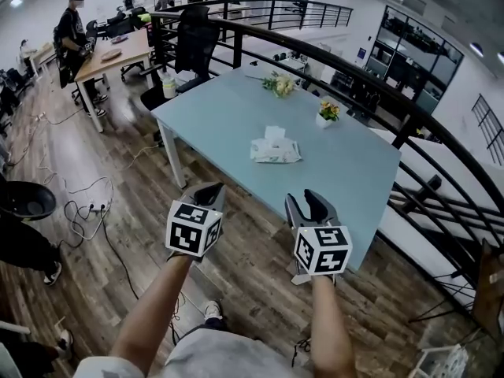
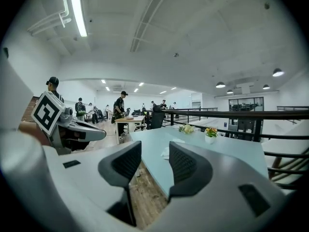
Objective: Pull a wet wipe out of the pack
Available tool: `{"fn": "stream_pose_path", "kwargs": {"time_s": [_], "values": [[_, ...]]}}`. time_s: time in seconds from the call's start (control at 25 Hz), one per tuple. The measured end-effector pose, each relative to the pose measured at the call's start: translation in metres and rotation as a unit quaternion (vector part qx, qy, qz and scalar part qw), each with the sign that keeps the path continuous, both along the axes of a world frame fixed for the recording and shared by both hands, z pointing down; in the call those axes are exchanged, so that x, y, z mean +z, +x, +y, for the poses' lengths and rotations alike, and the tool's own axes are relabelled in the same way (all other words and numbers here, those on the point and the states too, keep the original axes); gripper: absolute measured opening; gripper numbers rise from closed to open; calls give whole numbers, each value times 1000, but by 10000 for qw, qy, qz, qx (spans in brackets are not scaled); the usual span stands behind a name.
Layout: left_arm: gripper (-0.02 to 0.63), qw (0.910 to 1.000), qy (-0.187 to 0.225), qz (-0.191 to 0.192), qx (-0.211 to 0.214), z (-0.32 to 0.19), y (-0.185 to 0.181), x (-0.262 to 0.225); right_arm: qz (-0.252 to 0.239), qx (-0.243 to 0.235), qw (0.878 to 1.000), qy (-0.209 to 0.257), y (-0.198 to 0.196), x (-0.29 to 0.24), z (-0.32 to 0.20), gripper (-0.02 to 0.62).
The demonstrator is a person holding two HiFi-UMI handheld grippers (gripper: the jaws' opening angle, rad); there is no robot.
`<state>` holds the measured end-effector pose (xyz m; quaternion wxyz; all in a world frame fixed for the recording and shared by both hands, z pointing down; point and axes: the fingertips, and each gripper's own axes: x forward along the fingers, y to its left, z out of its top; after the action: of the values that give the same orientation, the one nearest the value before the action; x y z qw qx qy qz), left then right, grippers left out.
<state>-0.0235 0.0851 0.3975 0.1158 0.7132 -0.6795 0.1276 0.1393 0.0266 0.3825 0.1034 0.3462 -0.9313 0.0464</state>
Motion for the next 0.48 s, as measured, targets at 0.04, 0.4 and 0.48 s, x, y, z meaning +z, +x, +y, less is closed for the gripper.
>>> {"fn": "stream_pose_path", "kwargs": {"time_s": [0.04,0.4,0.48], "values": [[-6,10000,-6,7,34,-4,-4,1,13,26,10000,-9,-4,0,-3,164],[-6,9996,-88,57,275,-34,-46,9,47,311,9995,-94,-39,3,-27,192],[-6,9994,-102,46,336,-39,-53,12,62,370,9992,-114,-47,3,-31,198]]}}
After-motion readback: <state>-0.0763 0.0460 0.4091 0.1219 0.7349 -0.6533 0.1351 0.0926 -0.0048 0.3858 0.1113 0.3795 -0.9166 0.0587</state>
